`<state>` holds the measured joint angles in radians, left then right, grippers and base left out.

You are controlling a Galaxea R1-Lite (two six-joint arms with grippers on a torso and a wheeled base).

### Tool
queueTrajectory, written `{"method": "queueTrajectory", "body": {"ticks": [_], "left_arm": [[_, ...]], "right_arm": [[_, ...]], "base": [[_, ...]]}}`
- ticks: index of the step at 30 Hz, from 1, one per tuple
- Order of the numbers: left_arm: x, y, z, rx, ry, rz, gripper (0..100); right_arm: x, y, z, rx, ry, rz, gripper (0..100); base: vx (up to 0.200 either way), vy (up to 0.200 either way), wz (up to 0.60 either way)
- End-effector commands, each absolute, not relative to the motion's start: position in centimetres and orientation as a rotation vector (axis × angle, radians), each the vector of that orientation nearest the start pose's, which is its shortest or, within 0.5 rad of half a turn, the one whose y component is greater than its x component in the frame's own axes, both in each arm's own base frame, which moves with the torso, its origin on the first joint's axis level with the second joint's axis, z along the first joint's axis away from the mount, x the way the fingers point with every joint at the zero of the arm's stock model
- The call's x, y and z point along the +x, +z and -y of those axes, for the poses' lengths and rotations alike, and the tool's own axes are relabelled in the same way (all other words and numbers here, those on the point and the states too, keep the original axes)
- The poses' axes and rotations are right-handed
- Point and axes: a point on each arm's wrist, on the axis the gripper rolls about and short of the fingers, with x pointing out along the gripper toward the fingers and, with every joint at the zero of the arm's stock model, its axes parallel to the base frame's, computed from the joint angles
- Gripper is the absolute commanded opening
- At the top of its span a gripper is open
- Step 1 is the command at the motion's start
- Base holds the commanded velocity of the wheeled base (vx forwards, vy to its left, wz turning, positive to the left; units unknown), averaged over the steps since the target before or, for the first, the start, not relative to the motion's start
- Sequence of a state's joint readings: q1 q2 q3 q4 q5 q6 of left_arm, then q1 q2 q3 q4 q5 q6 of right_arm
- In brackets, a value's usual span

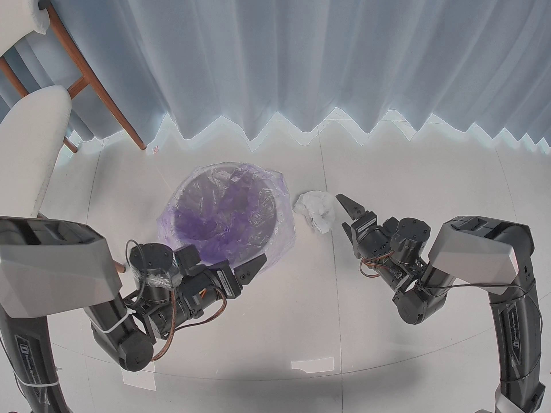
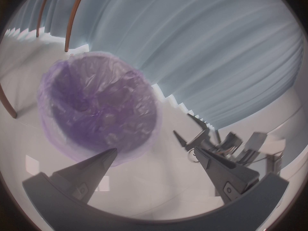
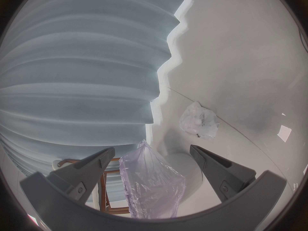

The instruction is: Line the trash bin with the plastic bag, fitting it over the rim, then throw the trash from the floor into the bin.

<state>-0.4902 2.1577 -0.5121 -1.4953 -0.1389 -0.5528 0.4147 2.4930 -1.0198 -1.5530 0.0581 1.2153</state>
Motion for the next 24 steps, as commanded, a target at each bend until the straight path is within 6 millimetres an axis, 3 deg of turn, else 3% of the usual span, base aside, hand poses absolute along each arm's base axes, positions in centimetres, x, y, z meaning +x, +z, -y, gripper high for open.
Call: {"method": "queueTrajectory", "body": {"ticks": [1, 4, 11, 18, 24], "left_arm": [[29.0, 1.9, 16.3, -0.444, -0.521, -0.406, 100], [27.9, 1.3, 15.9, -0.419, -0.506, -0.436, 100], [24.7, 2.6, 13.9, -0.414, -0.494, -0.471, 100], [27.2, 4.3, 15.1, -0.443, -0.523, -0.343, 100], [27.0, 5.2, 15.5, -0.449, -0.543, -0.317, 100]], "right_arm": [[39.7, 2.2, -17.7, 1.204, 0.473, -0.205, 100], [39.9, 2.1, -17.8, 1.203, 0.483, -0.206, 100], [40.2, 1.8, -18.0, 1.193, 0.494, -0.202, 100], [40.2, 1.8, -18.1, 1.185, 0.496, -0.2, 100], [40.3, 1.6, -18.0, 1.184, 0.493, -0.201, 100]], "base": [[0.0, 0.0, 0.0], [0.0, 0.0, 0.0], [0.0, 0.0, 0.0], [0.0, 0.0, 0.0], [0.0, 0.0, 0.0]]}}
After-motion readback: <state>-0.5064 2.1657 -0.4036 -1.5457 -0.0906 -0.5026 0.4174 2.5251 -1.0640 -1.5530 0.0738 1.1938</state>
